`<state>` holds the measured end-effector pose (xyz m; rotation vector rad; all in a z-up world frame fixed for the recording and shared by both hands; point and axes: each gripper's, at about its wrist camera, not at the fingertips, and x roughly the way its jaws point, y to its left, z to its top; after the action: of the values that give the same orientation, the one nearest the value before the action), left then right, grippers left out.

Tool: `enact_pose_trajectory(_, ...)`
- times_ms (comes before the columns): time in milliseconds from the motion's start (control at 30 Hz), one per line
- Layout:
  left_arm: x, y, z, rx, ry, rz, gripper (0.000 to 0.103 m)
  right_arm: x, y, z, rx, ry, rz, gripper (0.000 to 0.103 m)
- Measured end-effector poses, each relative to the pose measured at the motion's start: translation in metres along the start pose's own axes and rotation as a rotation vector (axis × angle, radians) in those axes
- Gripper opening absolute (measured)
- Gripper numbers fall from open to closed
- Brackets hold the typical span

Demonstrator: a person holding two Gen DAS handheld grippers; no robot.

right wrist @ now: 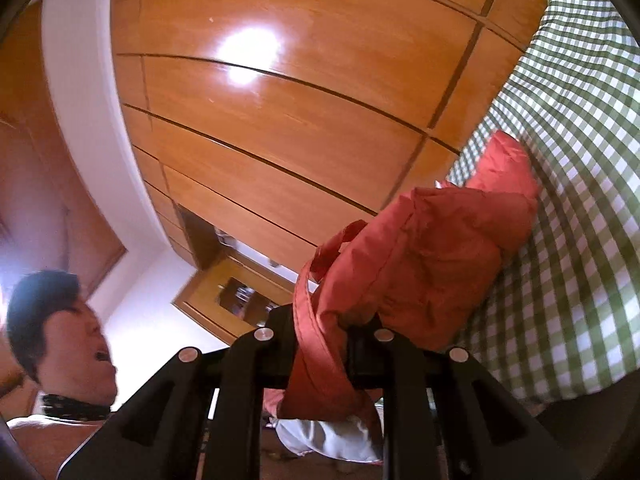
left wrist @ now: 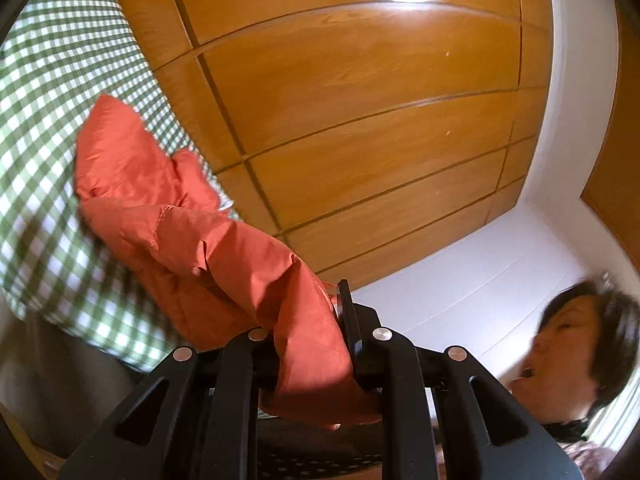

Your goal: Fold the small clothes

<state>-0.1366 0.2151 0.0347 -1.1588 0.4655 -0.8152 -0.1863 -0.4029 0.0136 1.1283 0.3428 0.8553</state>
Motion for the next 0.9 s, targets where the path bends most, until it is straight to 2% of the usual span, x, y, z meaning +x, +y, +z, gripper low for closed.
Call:
enact_pose_trajectory(100,-0.001,-0.007,0.003,-0.015,-0.016,-0.052,0.017,-0.002,0.002,0.001,0.009,-0.016,0.073,0.015)
enact_pose_trajectory(167,0.001,-0.006,0.008,-0.036,-0.021,-0.071,0.017,0.004,-0.002,0.005,0.025,-0.020,0.091,0.015)
enact_pose_trajectory(267,0.006,0.008,0.019,-0.098,-0.036,-0.061,0.017,0.017,-0.013,0.013,0.051,-0.012,0.091,0.015)
enact_pose_trajectory(467,0.038,0.057,0.053,-0.289,-0.059,-0.004,0.017,0.054,-0.044,0.041,0.116,-0.007,0.060,0.015)
enact_pose_trajectory(533,0.051,0.071,0.066,-0.313,-0.052,0.014,0.017,0.065,-0.055,0.050,0.131,-0.013,0.040,0.015)
enact_pose_trajectory(767,0.092,0.102,0.112,-0.277,-0.024,0.147,0.017,0.106,-0.104,0.086,0.194,-0.026,-0.102,0.015)
enact_pose_trajectory(867,0.110,0.123,0.126,-0.254,-0.026,0.224,0.018,0.122,-0.131,0.098,0.211,-0.045,-0.197,0.015)
enact_pose_trajectory(900,0.118,0.130,0.131,-0.229,-0.023,0.270,0.018,0.126,-0.138,0.101,0.212,-0.051,-0.229,0.016)
